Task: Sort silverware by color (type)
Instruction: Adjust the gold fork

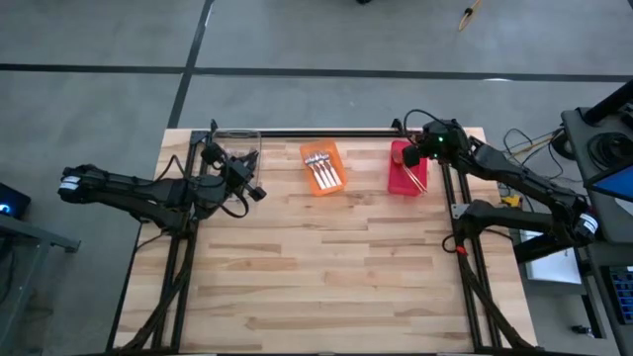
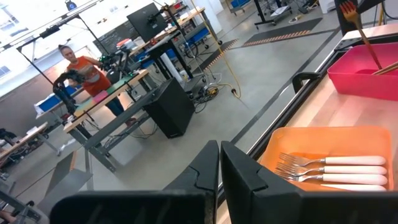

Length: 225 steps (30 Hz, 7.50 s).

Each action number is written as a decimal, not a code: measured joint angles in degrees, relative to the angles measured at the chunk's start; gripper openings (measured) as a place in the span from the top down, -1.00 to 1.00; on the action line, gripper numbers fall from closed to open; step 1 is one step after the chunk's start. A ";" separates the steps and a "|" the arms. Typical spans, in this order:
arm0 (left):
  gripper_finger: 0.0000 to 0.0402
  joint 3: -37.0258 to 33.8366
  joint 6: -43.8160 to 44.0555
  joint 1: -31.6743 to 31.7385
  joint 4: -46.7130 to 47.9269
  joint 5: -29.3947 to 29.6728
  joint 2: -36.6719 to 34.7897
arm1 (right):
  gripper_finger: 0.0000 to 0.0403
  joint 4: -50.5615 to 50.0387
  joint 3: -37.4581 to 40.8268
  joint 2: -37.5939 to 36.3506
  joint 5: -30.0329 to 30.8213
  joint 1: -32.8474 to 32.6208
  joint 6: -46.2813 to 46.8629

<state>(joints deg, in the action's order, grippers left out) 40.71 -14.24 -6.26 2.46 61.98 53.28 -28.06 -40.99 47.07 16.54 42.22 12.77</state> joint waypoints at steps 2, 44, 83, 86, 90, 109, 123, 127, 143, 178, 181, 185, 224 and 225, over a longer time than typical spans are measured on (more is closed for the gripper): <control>1.00 0.00 0.00 0.00 0.00 0.00 0.00 | 0.96 -0.02 0.00 -0.99 -0.01 0.00 -0.41; 1.00 0.07 -1.63 11.02 -40.05 -57.76 19.41 | 0.96 9.65 -0.09 -11.89 -23.56 0.03 -2.36; 0.41 58.93 29.70 26.88 -43.23 -101.94 78.29 | 0.96 16.42 -0.07 -11.69 -42.26 -1.36 -3.28; 0.82 58.93 29.70 26.84 -43.29 -101.86 78.29 | 0.96 16.42 -0.07 -11.69 -42.26 -1.36 -3.40; 0.96 58.93 30.98 26.83 -43.10 -101.23 78.29 | 0.96 16.49 -0.07 -11.69 -42.06 -1.33 -3.37; 0.99 58.93 29.32 26.03 -42.45 -86.72 77.45 | 0.31 16.42 0.00 -11.76 -34.38 -1.35 0.99; 1.00 58.93 19.75 23.60 -41.03 -59.93 76.98 | 0.27 20.74 0.70 -6.53 -22.75 -2.65 -1.95; 1.00 58.93 18.99 23.14 -41.25 -57.97 76.98 | 0.26 25.39 0.70 -3.43 -22.33 -3.75 -4.26; 1.00 58.93 18.58 23.19 -41.67 -56.83 76.98 | 0.55 32.45 0.68 1.14 -20.90 -4.69 -6.68; 0.09 58.95 14.70 23.34 -30.97 -63.14 72.91 | 0.95 17.24 -8.25 3.71 -16.21 -5.85 -7.96; 0.04 58.70 12.09 23.50 -28.24 -62.66 71.52 | 0.95 13.53 -11.73 4.60 -15.22 -5.84 -9.39; 0.04 58.41 10.36 24.18 -23.07 -62.49 70.00 | 0.96 6.45 -18.20 6.89 -14.76 -5.64 -10.45; 0.04 -0.90 13.27 22.32 -51.01 -59.39 17.10 | 0.94 -61.42 -46.69 50.66 -36.51 9.73 -6.79; 0.04 -0.90 13.27 22.32 -50.97 -59.39 17.20 | 0.94 -61.69 -46.67 51.32 -36.51 10.21 -6.56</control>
<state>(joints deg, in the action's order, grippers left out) 39.81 -0.97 16.05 -48.51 2.59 70.48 -89.75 -87.66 98.39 -19.97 52.42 6.21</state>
